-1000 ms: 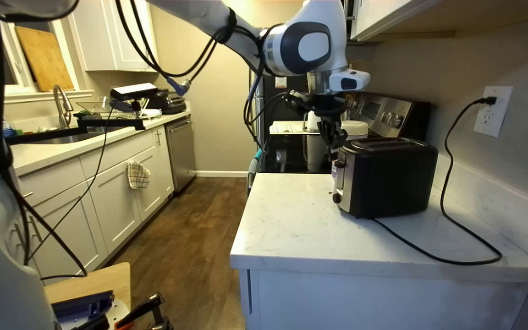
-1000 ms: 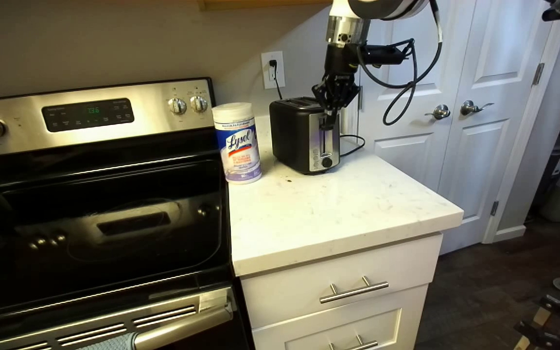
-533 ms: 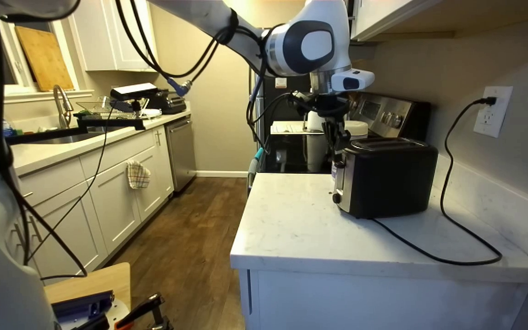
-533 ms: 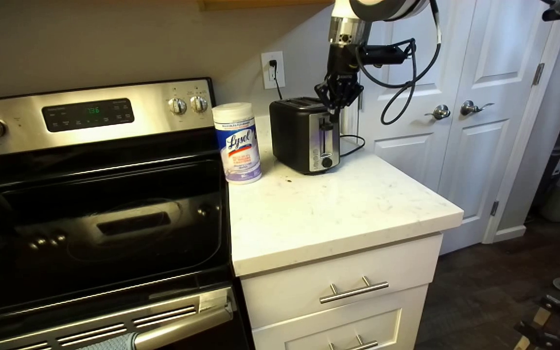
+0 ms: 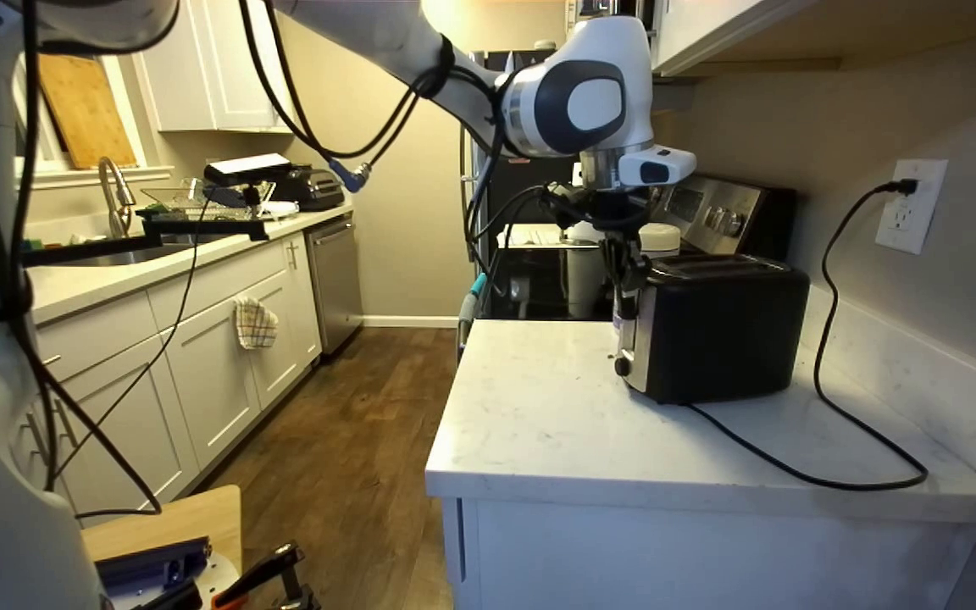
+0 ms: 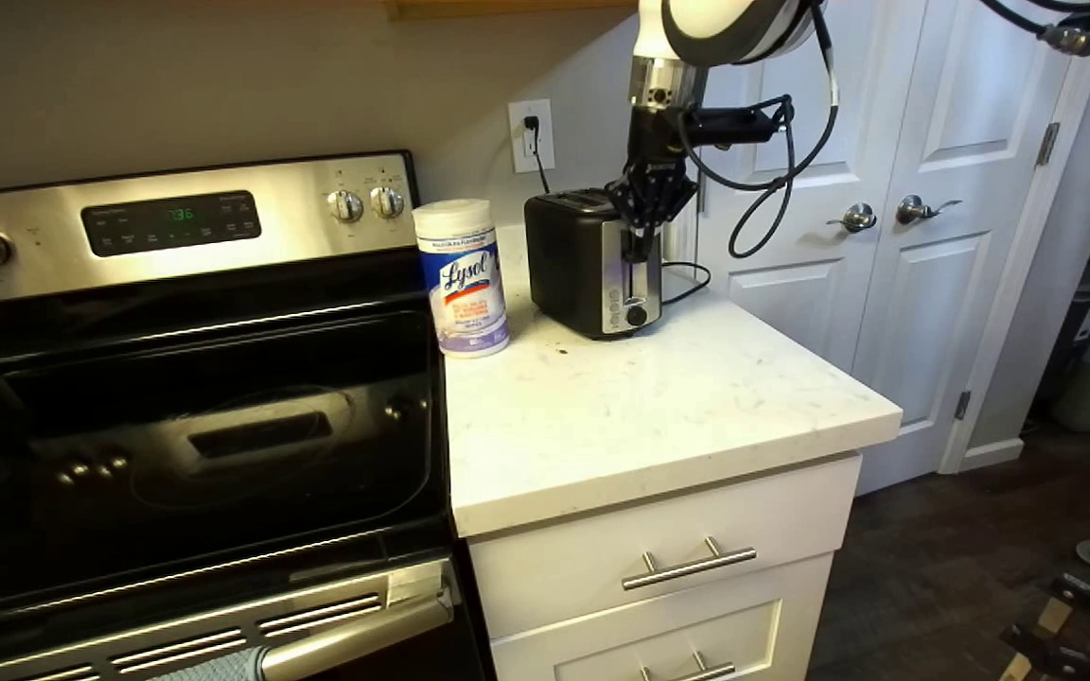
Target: Push the black toaster lever on the toaster downwards
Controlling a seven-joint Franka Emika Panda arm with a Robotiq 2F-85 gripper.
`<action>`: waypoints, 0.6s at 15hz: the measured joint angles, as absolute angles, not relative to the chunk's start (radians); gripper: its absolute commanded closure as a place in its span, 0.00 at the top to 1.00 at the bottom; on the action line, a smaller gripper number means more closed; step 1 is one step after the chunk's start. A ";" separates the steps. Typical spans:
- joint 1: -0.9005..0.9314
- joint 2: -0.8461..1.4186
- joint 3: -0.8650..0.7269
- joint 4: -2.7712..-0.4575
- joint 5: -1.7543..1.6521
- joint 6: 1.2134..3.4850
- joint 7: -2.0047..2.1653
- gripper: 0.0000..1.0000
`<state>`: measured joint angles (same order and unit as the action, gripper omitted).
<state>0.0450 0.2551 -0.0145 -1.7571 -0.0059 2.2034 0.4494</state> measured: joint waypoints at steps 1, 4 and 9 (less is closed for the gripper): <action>0.045 0.264 -0.015 -1.750 -0.006 2.203 0.449 0.00; 0.049 0.290 -0.015 -1.734 -0.007 2.202 0.449 0.00; 0.073 0.313 -0.026 -1.724 -0.046 2.207 0.451 0.00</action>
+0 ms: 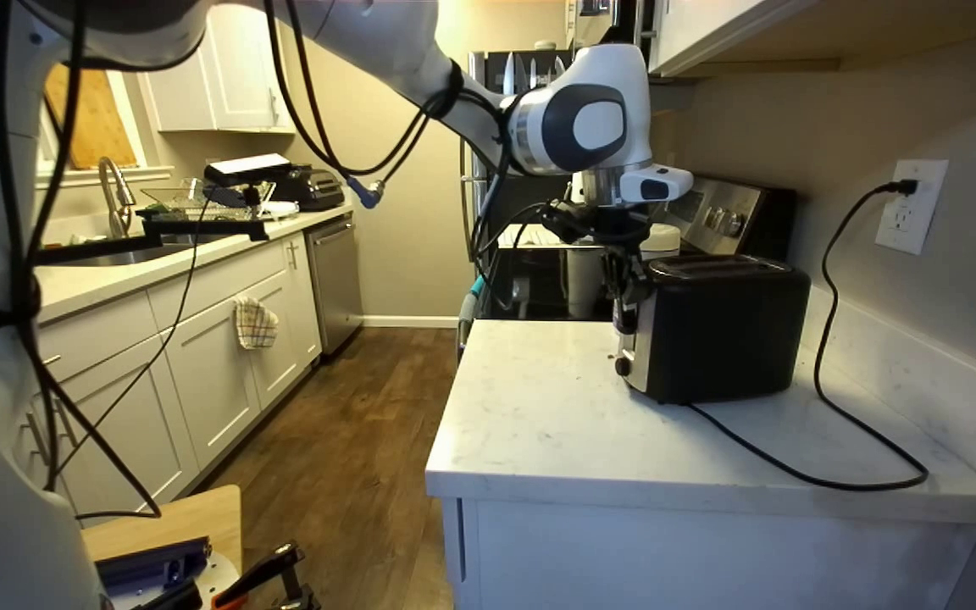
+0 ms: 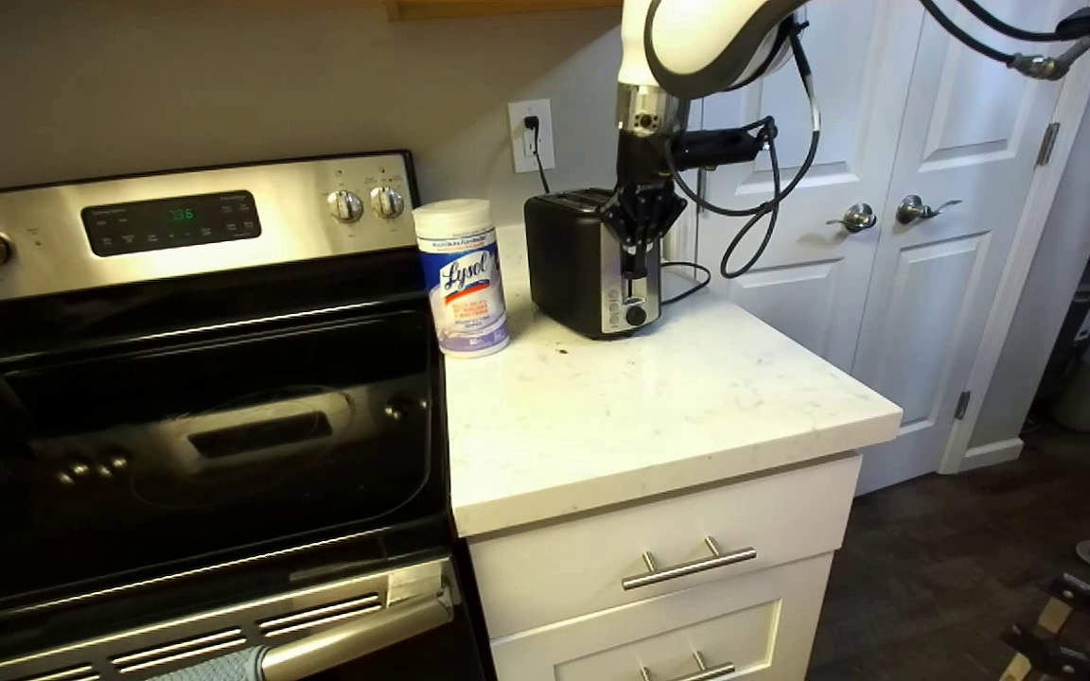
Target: Push the black toaster lever on the toaster downwards
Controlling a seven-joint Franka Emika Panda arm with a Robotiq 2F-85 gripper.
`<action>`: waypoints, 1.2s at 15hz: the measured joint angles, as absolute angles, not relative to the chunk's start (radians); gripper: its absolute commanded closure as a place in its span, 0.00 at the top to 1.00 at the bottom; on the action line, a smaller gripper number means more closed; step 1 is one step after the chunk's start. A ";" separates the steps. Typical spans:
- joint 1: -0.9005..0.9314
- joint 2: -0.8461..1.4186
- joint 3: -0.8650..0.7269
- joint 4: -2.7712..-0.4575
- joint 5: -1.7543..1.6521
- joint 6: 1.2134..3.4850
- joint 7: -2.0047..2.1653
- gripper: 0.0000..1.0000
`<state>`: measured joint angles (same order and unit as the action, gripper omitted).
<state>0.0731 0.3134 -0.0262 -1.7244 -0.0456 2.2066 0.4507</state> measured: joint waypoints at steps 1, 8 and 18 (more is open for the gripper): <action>0.078 0.315 -0.028 -1.724 -0.056 2.207 0.454 0.00; 0.112 0.364 -0.048 -1.721 -0.121 2.218 0.510 0.00; 0.135 0.362 -0.065 -1.722 -0.146 2.219 0.548 0.00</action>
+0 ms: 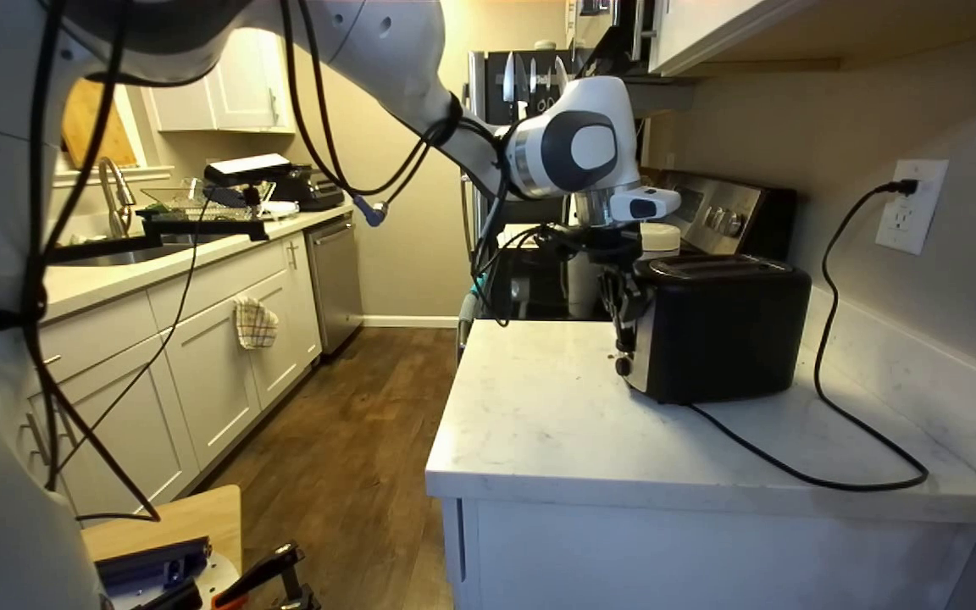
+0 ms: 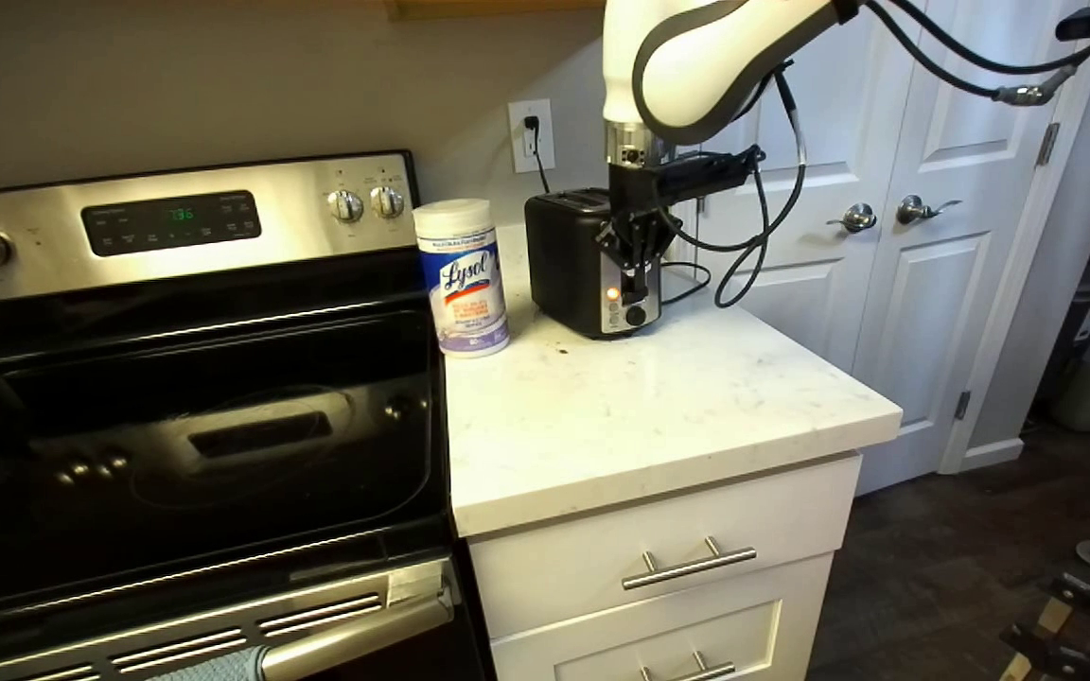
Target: Push the black toaster lever on the toaster downwards
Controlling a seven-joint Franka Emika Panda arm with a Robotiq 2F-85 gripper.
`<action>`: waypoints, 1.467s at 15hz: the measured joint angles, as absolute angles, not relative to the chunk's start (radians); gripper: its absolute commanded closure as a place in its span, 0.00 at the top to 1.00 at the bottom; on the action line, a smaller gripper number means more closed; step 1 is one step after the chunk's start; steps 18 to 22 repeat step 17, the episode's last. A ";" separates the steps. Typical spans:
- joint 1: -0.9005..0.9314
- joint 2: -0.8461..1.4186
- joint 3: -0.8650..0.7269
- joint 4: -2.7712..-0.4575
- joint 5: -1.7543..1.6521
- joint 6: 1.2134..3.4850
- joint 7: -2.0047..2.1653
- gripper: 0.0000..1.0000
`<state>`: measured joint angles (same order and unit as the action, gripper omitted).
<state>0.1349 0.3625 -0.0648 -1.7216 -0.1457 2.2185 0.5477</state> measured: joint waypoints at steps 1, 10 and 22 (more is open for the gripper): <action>0.134 0.358 -0.065 -1.725 -0.140 2.222 0.547 0.00; 0.131 0.205 -0.034 -1.884 -0.097 2.276 0.479 0.00; 0.131 0.152 -0.009 -1.949 -0.079 2.276 0.463 0.00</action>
